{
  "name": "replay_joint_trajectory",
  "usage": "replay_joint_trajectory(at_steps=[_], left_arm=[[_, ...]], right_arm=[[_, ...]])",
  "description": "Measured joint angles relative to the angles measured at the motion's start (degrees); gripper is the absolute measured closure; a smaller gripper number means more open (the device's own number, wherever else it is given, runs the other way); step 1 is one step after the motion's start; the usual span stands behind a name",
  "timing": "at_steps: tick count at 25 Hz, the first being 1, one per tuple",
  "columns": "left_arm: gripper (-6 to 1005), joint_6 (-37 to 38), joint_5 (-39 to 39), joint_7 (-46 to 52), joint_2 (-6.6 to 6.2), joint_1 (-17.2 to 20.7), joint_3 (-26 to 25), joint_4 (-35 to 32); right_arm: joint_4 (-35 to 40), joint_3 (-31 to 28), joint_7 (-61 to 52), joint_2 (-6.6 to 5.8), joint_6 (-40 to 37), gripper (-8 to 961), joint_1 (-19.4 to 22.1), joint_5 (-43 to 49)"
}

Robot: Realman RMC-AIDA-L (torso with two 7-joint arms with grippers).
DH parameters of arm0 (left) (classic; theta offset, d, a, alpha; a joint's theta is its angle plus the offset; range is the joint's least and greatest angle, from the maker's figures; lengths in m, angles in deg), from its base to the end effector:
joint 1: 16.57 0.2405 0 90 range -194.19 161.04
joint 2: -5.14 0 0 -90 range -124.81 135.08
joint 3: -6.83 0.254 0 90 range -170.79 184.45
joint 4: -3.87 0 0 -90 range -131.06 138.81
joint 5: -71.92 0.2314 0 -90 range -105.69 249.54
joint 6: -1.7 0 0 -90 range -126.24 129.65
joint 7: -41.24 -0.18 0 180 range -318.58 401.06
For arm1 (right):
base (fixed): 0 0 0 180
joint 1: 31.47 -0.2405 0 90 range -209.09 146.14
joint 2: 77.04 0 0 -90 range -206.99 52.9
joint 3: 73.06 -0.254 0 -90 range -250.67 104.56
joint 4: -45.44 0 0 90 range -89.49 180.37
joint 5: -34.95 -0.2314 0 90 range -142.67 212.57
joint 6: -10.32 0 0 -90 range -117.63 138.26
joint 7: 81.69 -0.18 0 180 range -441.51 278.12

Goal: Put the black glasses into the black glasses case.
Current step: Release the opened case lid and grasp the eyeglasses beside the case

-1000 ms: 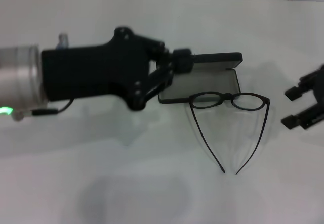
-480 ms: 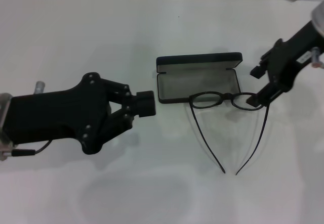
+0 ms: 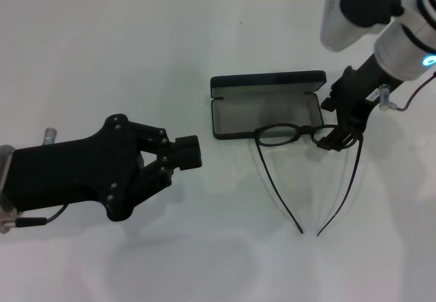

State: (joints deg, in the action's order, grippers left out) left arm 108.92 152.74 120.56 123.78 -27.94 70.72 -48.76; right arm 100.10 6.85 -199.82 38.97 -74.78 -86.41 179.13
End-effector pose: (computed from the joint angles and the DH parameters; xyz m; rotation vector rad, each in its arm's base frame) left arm -0.2112 0.2636 0.0047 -2.7871 -0.3535 -1.2821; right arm 0.1357 0.4262 -0.0599 -2.9098 0.1580 -0.6679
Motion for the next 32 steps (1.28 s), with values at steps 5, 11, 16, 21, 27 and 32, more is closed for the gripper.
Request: replay_joint_trajectory(at_steps=[5,11,16,21,27,32], left_arm=[[937,0.0,0.4,-0.2,0.15,0.1,-0.1,0.2],[937,0.1,0.5,-1.9,0.32,0.0,-0.1,1.2],[938,0.1,0.5,-2.3,0.43,-0.1,-0.2,1.7],[939,0.1,0.5,-2.3,0.44,0.1,-0.2,1.9],[939,0.1,0.5,-2.7,0.30,0.5,-0.2,3.0],[940,0.0,0.3,-3.2,0.26,0.7,-0.2,3.2]], right_arm=[[-3.2,1.3,0.4,0.08,2.1,224,-1.4,-0.5],[-4.3,3.9,0.6,0.22,4.4,237,-1.6,-1.7],[-5.7,6.7,1.2,0.21,6.9,283,-1.6,-3.9],[-7.8,8.2,1.5,0.19,8.2,382,-2.7,-5.4],[-8.8,9.6,1.8,0.18,9.5,462,-3.1,-6.7],[-8.9,10.0,1.5,0.17,9.7,560,-2.9,-6.8]])
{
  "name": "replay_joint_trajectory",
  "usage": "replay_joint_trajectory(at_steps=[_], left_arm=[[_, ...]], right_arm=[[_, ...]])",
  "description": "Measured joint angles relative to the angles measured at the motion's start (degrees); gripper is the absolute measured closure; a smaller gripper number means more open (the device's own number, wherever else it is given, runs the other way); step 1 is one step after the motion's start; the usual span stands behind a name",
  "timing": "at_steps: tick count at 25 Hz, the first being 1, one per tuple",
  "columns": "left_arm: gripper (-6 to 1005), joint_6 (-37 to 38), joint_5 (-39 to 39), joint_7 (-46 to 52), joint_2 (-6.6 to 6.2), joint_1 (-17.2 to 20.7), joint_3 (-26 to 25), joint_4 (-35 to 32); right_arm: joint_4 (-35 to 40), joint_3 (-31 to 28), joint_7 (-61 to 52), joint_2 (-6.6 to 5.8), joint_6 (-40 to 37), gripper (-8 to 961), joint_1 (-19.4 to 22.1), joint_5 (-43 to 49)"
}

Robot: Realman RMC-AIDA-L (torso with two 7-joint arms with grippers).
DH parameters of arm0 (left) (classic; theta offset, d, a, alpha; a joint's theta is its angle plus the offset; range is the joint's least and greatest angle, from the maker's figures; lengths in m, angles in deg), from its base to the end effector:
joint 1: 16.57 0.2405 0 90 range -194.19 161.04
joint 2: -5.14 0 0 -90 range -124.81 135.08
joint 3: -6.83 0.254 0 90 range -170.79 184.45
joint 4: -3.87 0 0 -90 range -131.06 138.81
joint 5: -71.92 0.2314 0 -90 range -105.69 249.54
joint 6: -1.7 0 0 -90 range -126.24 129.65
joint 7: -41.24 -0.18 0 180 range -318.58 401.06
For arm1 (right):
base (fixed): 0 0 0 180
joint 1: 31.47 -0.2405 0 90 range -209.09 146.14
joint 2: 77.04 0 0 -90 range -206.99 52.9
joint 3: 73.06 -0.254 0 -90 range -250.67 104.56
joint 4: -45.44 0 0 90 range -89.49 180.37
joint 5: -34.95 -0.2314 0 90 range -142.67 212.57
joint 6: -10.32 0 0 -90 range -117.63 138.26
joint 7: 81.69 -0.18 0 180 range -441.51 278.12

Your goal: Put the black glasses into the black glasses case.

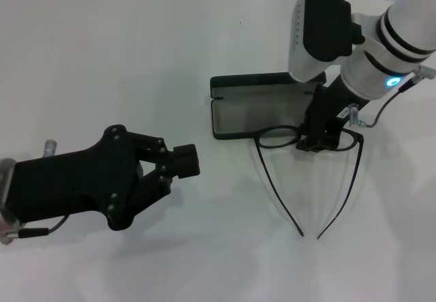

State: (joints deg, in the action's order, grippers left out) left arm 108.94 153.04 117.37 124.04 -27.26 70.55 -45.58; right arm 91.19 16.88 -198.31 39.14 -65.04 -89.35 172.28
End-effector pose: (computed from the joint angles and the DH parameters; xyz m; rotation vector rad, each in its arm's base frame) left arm -0.2212 0.2575 -0.0027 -2.7601 -0.3730 -1.2923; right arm 0.1371 0.4236 -0.1031 -2.9435 0.0502 -0.6817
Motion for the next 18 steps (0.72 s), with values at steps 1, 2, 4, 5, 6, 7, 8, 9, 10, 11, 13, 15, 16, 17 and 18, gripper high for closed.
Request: replay_joint_trajectory(at_steps=[1,2,4,5,6,7,8,9,10,11,13,15,16,17,18], left_arm=[[940,0.0,0.0,0.0,0.00,0.0,0.0,0.0],[940,0.0,0.0,0.0,0.00,0.0,0.0,0.0],[940,0.0,0.0,0.0,0.04,0.0,0.0,0.0],[940,0.0,0.0,0.0,0.06,0.1,0.0,0.0],[940,0.0,0.0,0.0,0.07,0.1,0.0,0.0],[940,0.0,0.0,0.0,0.07,0.1,0.0,0.0],[941,0.0,0.0,0.0,0.08,0.1,0.0,0.0],[941,-0.1,0.0,0.0,0.09,0.1,0.0,0.0],[941,-0.1,0.0,0.0,0.09,0.1,0.0,0.0],[941,-0.1,0.0,0.0,0.10,0.1,0.0,0.0],[941,-0.2,0.1,0.0,0.10,0.0,0.0,0.0],[941,-0.2,0.1,0.0,0.10,0.0,0.0,0.0],[941,-0.2,0.0,0.0,0.09,0.0,0.0,0.0],[942,-0.2,0.0,0.0,0.09,0.0,0.0,0.0],[942,-0.2,0.0,0.0,0.10,0.0,-0.1,0.0]], right_arm=[[0.0,0.0,0.0,0.00,0.0,608,0.0,0.0],[0.0,0.0,0.0,0.00,0.0,625,0.1,0.0],[0.0,0.1,-0.1,0.00,-0.1,659,0.2,0.0],[0.0,0.1,-0.2,0.01,-0.2,676,0.2,-0.1],[0.0,0.1,-0.2,0.00,-0.2,693,0.3,-0.1],[0.1,0.1,-0.3,0.00,-0.3,710,0.4,-0.1],[0.4,0.1,-0.5,0.00,-0.4,736,0.5,-0.1],[0.5,0.1,-0.7,0.00,-0.5,762,0.7,-0.1],[0.7,0.1,-0.7,0.00,-0.5,788,0.8,-0.1],[0.9,0.1,-0.8,0.00,-0.6,814,1.0,-0.1],[1.5,0.1,-1.0,0.00,-0.8,840,1.5,-0.2],[2.4,0.1,-1.2,0.01,-1.1,840,2.0,-0.2],[5.9,0.1,-2.1,0.00,-2.3,840,3.9,-0.2],[8.0,0.1,-2.7,0.00,-3.1,840,5.0,-0.2],[9.9,0.1,-3.4,0.00,-3.9,840,6.1,-0.2]])
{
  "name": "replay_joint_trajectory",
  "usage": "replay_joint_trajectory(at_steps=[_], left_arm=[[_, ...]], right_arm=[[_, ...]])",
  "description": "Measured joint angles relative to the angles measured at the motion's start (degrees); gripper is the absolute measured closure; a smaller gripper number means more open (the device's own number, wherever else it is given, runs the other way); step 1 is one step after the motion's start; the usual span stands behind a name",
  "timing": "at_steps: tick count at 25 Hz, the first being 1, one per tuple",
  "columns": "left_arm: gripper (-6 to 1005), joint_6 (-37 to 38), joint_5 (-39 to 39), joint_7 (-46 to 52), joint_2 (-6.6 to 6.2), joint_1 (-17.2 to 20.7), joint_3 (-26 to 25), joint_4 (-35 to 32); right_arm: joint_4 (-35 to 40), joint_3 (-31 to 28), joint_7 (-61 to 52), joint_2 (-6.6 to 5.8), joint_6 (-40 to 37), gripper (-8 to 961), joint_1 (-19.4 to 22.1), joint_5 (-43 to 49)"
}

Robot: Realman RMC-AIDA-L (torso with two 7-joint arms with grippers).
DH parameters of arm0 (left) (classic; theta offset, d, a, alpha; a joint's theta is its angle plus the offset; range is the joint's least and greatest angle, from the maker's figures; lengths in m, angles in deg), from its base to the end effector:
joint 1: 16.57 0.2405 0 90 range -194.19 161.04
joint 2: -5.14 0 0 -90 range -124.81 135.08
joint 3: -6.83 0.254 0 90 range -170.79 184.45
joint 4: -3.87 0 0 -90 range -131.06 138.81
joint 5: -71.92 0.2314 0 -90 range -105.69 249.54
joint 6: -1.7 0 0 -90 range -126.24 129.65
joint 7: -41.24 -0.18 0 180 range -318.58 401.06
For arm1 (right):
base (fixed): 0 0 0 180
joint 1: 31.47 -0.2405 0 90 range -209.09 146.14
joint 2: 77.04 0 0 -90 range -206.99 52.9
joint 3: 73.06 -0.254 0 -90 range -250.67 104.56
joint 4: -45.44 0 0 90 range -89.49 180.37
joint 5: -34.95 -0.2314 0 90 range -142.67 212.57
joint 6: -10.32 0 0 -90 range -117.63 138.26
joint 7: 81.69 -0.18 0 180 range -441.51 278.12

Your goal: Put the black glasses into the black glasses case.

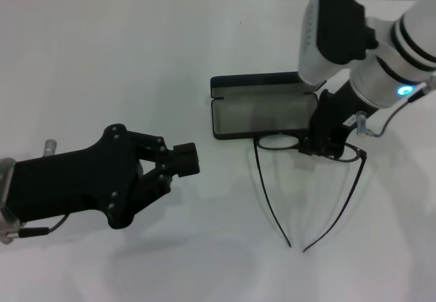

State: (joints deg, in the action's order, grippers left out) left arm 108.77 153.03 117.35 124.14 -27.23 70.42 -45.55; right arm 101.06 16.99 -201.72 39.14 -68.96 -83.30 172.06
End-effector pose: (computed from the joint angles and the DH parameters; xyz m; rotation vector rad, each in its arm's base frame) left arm -0.2213 0.2580 -0.0028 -2.7546 -0.3759 -1.2924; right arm 0.1360 0.4082 -0.0929 -2.9529 0.1079 -0.6205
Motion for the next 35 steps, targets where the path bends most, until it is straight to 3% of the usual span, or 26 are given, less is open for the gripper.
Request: replay_joint_trajectory(at_steps=[3,7,8,10,12,17,21,29,35], left_arm=[[942,0.2,-0.1,0.0,0.04,0.1,-0.6,0.0],[942,0.3,-0.8,0.4,0.19,0.1,-0.6,0.1],[942,0.5,-1.2,0.5,0.25,0.1,-0.6,0.1],[943,1.5,-2.9,0.6,0.35,0.2,-0.7,0.2],[943,2.9,-5.0,0.6,0.41,0.0,-0.7,0.8],[943,5.4,-7.9,1.2,0.47,-3.5,-0.2,3.7],[944,5.5,-8.2,1.9,0.68,-7.6,0.2,6.0],[944,4.7,-7.3,-0.3,0.71,-15.2,0.7,13.8],[945,3.7,-6.6,-1.1,0.87,-15.9,1.4,14.9]], right_arm=[[11.2,0.0,-2.9,0.00,-4.1,841,6.0,-0.1],[27.5,-0.7,-4.0,-0.12,-6.6,841,17.1,-2.3],[27.5,-0.7,-4.0,-0.12,-6.6,841,17.1,-2.3],[35.1,-5.7,-0.9,-0.11,-6.5,841,24.8,-8.8],[35.4,-8.2,1.3,-0.04,-6.5,846,26.5,-12.5],[28.6,-16.4,13.0,-0.12,-6.4,849,32.1,-34.2],[18.2,-17.6,23.2,-0.38,-6.6,850,33.8,-47.4],[-0.4,-17.2,33.7,-0.25,-8.4,850,28.3,-57.2],[-2.8,-16.8,35.0,-0.18,-9.6,850,26.4,-58.2]])
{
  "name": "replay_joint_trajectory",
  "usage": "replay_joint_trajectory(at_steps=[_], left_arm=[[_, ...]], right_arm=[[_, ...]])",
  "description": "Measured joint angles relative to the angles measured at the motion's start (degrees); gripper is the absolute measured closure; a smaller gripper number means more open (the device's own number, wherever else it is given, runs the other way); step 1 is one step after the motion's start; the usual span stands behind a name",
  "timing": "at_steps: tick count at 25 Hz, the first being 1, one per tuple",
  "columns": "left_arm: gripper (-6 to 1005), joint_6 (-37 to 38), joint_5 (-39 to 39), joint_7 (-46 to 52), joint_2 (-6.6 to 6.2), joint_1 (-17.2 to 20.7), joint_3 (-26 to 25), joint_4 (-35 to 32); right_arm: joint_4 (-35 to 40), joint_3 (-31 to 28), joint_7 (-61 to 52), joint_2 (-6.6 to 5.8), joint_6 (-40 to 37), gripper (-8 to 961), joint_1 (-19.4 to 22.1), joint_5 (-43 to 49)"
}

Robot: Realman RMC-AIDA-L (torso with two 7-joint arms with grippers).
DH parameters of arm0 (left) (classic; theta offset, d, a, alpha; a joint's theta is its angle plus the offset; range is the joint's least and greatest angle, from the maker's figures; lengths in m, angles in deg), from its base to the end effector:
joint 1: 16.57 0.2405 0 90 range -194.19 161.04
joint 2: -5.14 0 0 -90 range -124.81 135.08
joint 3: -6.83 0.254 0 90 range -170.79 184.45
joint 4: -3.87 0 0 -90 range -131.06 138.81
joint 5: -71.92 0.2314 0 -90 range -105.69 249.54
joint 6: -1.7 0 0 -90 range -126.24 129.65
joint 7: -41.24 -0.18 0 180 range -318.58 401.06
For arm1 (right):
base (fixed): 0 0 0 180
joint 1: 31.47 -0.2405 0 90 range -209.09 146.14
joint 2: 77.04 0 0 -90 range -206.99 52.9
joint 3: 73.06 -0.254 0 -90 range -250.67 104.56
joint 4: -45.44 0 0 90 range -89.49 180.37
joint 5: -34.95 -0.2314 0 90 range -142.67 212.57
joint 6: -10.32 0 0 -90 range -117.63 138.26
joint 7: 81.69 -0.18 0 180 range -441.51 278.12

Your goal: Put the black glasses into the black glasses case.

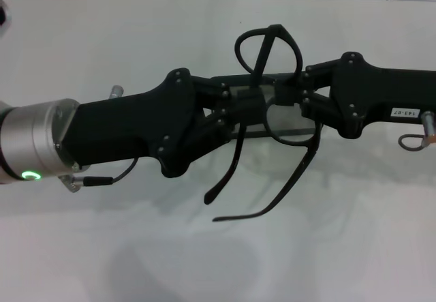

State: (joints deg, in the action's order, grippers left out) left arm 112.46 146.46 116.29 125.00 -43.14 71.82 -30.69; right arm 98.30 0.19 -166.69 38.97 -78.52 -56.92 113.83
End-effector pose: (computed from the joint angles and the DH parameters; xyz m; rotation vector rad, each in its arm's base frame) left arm -0.1595 0.2902 -0.0211 2.6040 0.2781 1.5204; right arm 0.1481 0.3477 -0.0190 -2.8450 0.2836 1.0779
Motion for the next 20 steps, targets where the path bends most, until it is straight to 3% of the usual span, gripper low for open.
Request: replay_joint_trajectory(at_steps=[20], left_arm=[[946,-3.8,0.0,-4.2,0.36,-0.6,0.3,4.7]], right_arm=[[-0.8,4.0,0.8,0.17,-0.8,851,-1.1,-3.3]])
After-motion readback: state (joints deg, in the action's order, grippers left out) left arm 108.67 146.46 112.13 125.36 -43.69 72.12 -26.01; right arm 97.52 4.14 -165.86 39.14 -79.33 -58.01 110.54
